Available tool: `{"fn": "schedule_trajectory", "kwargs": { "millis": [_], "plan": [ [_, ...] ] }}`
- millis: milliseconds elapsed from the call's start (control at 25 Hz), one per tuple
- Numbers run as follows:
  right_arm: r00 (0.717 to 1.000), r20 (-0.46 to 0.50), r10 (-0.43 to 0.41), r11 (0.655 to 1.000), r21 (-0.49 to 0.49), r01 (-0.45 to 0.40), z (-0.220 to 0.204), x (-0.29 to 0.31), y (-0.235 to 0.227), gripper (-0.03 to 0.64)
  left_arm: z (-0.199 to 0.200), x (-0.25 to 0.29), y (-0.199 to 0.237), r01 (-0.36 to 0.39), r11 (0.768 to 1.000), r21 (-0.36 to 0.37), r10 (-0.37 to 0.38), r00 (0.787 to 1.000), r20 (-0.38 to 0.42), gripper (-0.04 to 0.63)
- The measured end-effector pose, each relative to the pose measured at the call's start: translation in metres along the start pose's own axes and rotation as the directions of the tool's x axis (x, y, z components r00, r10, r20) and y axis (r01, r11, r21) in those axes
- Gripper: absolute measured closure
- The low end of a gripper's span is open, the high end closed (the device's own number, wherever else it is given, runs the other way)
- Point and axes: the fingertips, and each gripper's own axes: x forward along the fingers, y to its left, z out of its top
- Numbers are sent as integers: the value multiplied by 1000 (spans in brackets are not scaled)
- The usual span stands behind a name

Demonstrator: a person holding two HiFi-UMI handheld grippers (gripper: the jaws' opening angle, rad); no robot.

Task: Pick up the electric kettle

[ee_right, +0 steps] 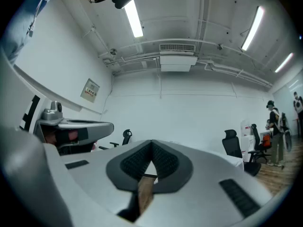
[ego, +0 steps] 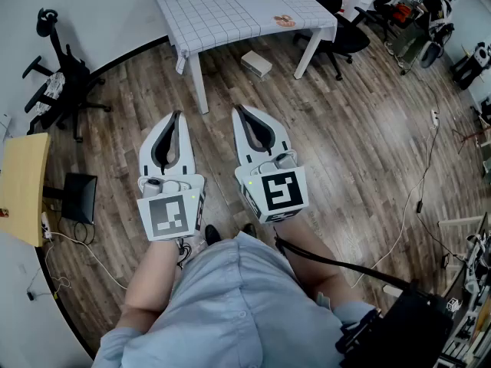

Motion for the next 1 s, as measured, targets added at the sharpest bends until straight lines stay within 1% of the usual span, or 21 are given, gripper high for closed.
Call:
{"fn": "schedule_trajectory", "kwargs": {
  "millis": [240,440,600,720,840,1000],
  "plan": [
    [1000,8,10,1000,6,-10,3,0,-8,615,5,5,-6,-7,1000,10,7,1000,3,595],
    [1000,6,29,1000,1,-29,-2,-1,-16,615,0,9,-14,-15,1000,11,15,1000,-8,595],
    [999,14,51,998,36,-51,-6,-3,-25,615,-3,16,-22,-32,999,13,32,999,-18,595],
    [998,0,66,997,39,-66,-11,-3,-37,614,-5,23,-30,-46,999,17,47,999,-24,595],
    [997,-9,78,996,34,-78,-17,2,-50,614,-10,32,-35,-57,998,18,57,998,-33,595],
    [997,-19,78,996,51,-77,-27,20,-61,614,-22,49,-33,-51,998,20,52,997,-58,595]
  ]
}}
